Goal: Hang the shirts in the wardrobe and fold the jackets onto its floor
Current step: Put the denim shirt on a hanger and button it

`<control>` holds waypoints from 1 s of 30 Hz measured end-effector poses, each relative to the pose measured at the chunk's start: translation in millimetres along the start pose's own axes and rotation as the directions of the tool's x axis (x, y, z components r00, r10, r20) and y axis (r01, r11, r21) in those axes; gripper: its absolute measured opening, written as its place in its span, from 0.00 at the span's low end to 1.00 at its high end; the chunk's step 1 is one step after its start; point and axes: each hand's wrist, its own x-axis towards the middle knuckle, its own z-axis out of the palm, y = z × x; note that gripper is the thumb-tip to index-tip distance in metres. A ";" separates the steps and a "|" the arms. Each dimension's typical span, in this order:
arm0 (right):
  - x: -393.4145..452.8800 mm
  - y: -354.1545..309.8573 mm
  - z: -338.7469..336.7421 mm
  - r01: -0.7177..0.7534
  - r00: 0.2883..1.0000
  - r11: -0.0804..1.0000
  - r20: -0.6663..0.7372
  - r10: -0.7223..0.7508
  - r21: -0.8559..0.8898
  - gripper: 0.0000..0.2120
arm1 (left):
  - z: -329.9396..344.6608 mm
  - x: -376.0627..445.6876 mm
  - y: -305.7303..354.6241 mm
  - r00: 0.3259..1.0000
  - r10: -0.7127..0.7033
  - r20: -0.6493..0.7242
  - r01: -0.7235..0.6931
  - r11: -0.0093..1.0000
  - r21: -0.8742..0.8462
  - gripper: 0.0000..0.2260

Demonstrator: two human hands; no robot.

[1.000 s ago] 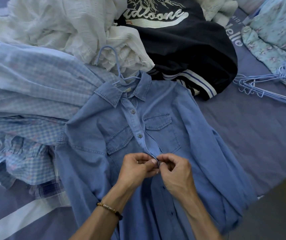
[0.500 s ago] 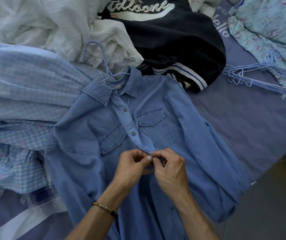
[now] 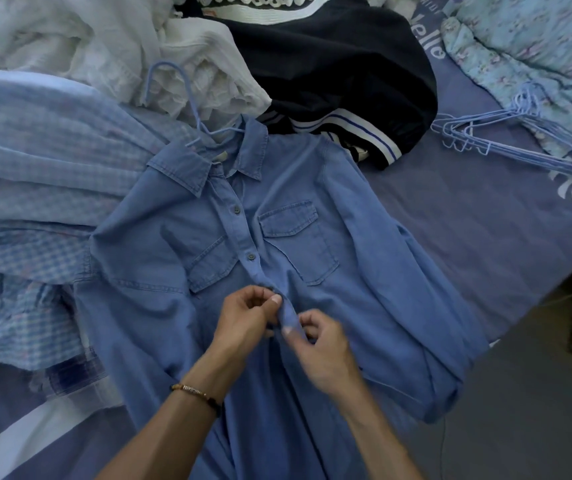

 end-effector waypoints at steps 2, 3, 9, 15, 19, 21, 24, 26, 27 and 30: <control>-10.7 10.6 2.0 0.145 0.989 0.966 0.062 -0.135 -0.216 0.08 | 4.2 1.8 -6.2 0.998 -0.059 -0.009 0.059 0.998 -0.003 0.05; -15.3 13.7 2.4 0.189 0.979 0.946 0.124 -0.161 -0.262 0.08 | 5.9 1.3 -9.6 0.997 -0.073 -0.006 0.073 0.997 0.029 0.08; -24.1 29.1 -11.5 0.159 0.987 0.972 0.021 -0.157 -0.176 0.09 | 2.0 -14.1 -28.7 0.998 0.017 -0.068 0.012 0.918 0.396 0.09; -1.6 41.1 -16.4 0.176 0.978 0.910 -0.036 -0.204 -0.375 0.05 | 3.8 -40.9 -54.6 0.988 0.046 -0.150 0.044 0.837 0.545 0.05; 4.3 44.9 -2.9 0.165 0.986 0.841 0.068 -0.151 -0.515 0.07 | 8.2 -48.0 -71.7 0.993 -0.001 -0.121 0.053 0.905 0.421 0.10; 6.7 44.2 0.3 0.142 0.990 0.825 0.062 -0.129 -0.547 0.06 | 9.4 -49.3 -74.2 0.995 -0.020 -0.095 0.049 0.947 0.318 0.10; 4.0 39.6 -6.2 0.142 0.990 0.858 0.059 -0.130 -0.494 0.04 | 14.3 -56.5 -67.9 0.996 -0.059 -0.067 0.067 0.990 0.126 0.10; -2.3 34.5 -19.0 0.111 0.993 0.935 -0.009 -0.121 -0.337 0.04 | 20.9 -62.3 -60.2 0.998 -0.046 -0.049 0.048 0.998 0.035 0.09; -5.9 31.4 -26.3 0.104 0.990 0.957 -0.064 -0.126 -0.270 0.04 | 25.0 -64.3 -56.1 0.999 -0.032 -0.038 0.033 0.999 0.006 0.09; -17.0 24.1 -47.3 0.161 0.960 0.963 -0.190 -0.204 -0.217 0.03 | 42.5 -71.4 -42.9 0.999 -0.010 -0.040 0.007 0.998 -0.061 0.10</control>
